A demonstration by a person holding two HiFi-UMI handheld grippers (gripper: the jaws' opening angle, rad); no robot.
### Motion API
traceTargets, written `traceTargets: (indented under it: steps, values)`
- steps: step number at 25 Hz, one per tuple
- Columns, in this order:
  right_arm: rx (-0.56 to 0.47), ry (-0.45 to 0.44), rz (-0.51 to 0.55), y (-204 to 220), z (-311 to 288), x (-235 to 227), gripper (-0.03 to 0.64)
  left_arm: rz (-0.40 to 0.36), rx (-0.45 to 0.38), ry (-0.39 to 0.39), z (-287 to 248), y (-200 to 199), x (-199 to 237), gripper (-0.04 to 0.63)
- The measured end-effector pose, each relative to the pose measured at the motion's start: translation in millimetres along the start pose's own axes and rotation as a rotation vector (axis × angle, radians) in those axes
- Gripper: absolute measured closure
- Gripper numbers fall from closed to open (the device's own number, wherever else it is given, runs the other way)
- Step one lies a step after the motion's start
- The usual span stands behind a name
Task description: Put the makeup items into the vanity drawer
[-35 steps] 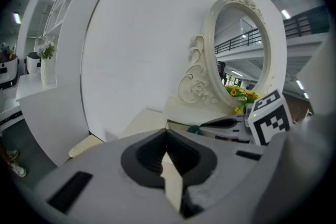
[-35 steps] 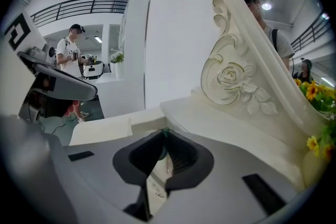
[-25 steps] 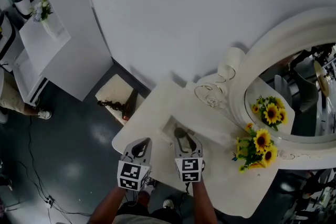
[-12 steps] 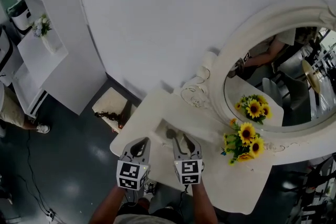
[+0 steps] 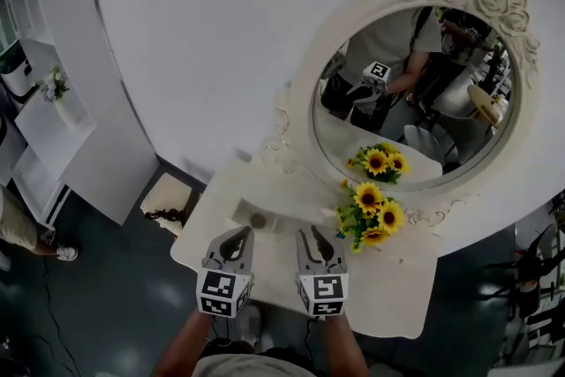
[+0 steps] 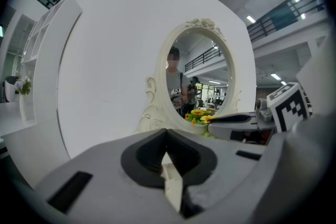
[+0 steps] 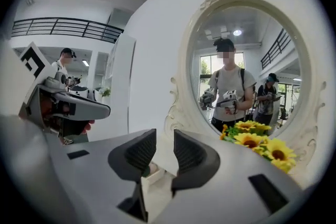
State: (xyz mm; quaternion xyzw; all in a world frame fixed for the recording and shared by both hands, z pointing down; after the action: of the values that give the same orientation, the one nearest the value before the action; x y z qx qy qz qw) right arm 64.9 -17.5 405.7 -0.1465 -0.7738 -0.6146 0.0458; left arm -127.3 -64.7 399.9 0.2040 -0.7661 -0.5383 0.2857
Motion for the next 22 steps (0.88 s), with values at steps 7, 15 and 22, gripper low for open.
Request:
traceTargets:
  steps: [7, 15, 22]
  values:
    - [-0.056, 0.101, -0.026, 1.7, 78.0, -28.1, 0.549, -0.048, -0.015, 0.069, 17.1, -1.2, -64.2, 0.595]
    - [-0.08, 0.136, -0.03, 21.9, 152.3, -42.4, 0.581, -0.071, -0.007, 0.102, 41.7, 19.7, -126.5, 0.595]
    - [-0.072, 0.099, -0.031, 42.1, 191.6, -45.8, 0.586, -0.072, 0.0, 0.085, 58.8, 41.5, -165.9, 0.595]
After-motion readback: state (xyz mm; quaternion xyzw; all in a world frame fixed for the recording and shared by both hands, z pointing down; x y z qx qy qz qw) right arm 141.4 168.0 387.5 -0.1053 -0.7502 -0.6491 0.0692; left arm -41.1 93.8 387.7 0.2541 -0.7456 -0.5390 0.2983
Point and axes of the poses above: the fingertips, and each gripper's own axes: z backward along the fingers, x to its left, y out of its underside, the point moved 9 cm from there along z, backward along the fingers, and after that the axes turned 10 degrees about z, right-handed, at the moved point
